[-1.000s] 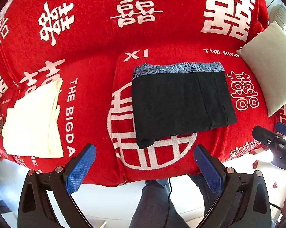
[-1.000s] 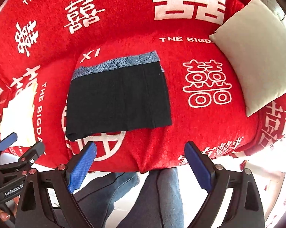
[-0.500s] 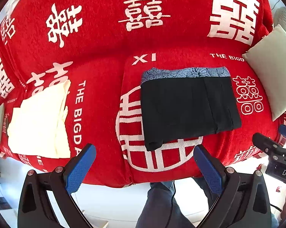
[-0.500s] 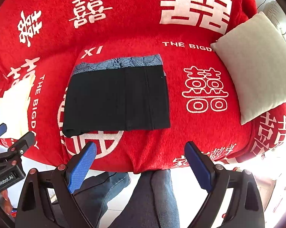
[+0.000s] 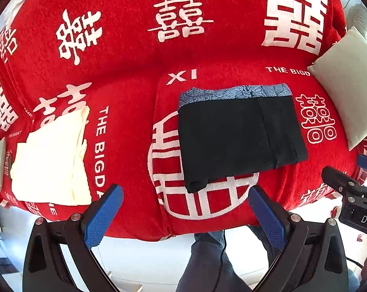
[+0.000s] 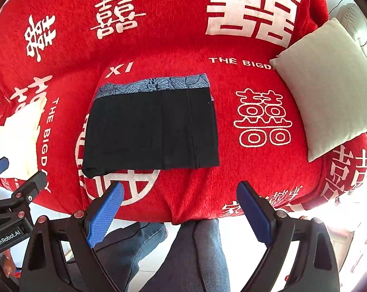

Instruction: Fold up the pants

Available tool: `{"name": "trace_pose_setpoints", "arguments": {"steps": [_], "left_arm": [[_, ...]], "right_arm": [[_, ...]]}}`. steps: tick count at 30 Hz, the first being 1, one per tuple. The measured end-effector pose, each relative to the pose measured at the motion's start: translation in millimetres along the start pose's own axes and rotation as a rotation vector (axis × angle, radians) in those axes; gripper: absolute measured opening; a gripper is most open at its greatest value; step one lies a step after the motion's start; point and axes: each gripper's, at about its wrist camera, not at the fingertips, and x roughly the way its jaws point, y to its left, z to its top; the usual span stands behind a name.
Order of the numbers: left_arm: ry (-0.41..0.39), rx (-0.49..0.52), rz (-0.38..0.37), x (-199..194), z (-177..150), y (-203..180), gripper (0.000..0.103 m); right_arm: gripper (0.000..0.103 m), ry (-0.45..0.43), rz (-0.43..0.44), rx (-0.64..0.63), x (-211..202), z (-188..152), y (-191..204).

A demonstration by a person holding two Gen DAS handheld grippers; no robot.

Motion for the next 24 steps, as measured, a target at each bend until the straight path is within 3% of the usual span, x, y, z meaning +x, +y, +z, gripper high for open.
{"name": "trace_pose_setpoints", "arguments": {"steps": [24], "left_arm": [[-0.003,0.020,-0.027,0.0,-1.1,-4.5,0.103]], "right_arm": [[0.095,-0.009,-0.003,0.009,-2.1,1.0,-0.1]]}}
